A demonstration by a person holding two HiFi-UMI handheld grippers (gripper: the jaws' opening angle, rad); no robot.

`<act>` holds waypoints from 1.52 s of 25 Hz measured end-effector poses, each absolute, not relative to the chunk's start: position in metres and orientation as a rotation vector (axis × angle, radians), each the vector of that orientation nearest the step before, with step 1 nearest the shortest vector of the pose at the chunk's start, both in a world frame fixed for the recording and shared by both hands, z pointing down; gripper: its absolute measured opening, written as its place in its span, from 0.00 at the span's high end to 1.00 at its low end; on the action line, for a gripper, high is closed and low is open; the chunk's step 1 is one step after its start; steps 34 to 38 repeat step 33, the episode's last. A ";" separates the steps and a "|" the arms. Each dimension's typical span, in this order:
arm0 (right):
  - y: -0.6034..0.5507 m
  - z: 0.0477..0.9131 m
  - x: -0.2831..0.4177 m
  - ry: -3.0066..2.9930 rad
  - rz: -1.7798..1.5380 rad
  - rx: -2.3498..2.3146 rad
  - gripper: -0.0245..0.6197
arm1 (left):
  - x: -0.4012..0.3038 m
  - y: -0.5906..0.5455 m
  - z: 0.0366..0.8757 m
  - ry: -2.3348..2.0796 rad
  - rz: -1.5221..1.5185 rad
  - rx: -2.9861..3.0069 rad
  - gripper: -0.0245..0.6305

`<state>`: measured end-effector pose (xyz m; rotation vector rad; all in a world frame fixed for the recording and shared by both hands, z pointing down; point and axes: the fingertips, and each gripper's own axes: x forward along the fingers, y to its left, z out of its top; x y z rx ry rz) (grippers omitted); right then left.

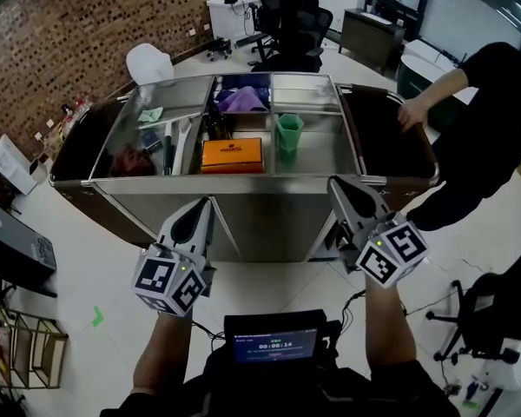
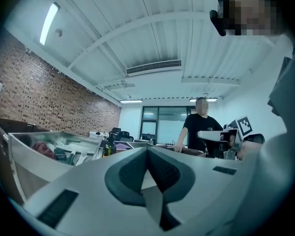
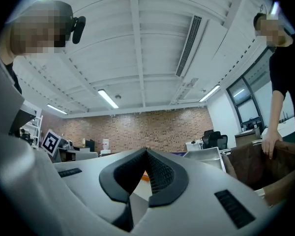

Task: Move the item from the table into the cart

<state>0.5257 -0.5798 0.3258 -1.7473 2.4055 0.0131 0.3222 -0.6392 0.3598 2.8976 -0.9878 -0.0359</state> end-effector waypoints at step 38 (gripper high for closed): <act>-0.550 0.344 0.493 2.353 -0.029 -1.870 0.96 | 0.289 -0.612 0.364 -0.897 -0.044 2.929 0.96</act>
